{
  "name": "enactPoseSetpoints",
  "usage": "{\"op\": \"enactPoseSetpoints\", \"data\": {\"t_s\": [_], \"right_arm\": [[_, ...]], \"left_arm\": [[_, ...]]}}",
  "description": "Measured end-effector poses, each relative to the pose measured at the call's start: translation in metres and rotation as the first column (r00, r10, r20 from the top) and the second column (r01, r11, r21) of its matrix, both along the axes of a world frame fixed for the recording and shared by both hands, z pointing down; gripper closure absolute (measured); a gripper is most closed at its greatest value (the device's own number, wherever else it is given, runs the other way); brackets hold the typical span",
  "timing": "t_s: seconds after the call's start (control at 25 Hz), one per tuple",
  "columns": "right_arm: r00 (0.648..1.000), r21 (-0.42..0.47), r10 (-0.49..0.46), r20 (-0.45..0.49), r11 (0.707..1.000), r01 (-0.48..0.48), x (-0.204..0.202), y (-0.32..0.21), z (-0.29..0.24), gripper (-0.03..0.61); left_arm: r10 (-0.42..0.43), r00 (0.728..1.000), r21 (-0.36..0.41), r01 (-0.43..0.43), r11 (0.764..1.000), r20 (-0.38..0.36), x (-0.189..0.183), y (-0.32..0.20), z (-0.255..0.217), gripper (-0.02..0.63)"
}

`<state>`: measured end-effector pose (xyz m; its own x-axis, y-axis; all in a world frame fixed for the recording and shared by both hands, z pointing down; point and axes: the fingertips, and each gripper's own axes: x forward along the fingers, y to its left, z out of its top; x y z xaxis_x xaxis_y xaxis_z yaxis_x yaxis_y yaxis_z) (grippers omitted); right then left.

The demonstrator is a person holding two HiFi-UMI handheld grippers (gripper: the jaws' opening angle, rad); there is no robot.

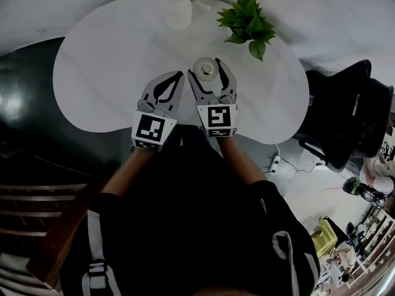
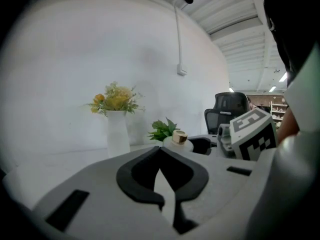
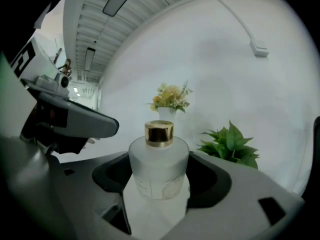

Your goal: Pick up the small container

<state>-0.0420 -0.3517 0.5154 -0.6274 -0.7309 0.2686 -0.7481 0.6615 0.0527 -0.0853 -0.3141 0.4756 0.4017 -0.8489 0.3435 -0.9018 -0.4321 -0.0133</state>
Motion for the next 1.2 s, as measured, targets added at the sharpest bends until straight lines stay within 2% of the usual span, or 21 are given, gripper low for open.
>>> {"op": "enactPoseSetpoints", "data": {"t_s": [0.36,0.68,0.84,1.2], "right_arm": [[0.99,0.072,0.131,0.048,0.988,-0.134,0.027,-0.004,-0.077,0.236],[0.963,0.126,0.259,0.075,0.955,-0.267,0.067,0.0,-0.123,0.236],[0.948,0.141,0.308,0.081,0.938,-0.317,0.083,0.004,-0.137,0.236],[0.919,0.121,0.383,0.091,0.912,-0.392,0.109,0.017,-0.153,0.236]], "left_arm": [[-0.004,1.0,0.082,0.006,0.997,-0.023,-0.005,-0.009,-0.029,0.606],[-0.003,0.998,0.166,0.013,0.986,-0.06,-0.006,-0.014,-0.065,0.606],[0.01,0.997,0.206,0.007,0.979,-0.081,-0.004,-0.014,-0.08,0.606],[0.015,0.995,0.229,0.009,0.973,-0.1,0.001,-0.007,-0.104,0.606]]}}
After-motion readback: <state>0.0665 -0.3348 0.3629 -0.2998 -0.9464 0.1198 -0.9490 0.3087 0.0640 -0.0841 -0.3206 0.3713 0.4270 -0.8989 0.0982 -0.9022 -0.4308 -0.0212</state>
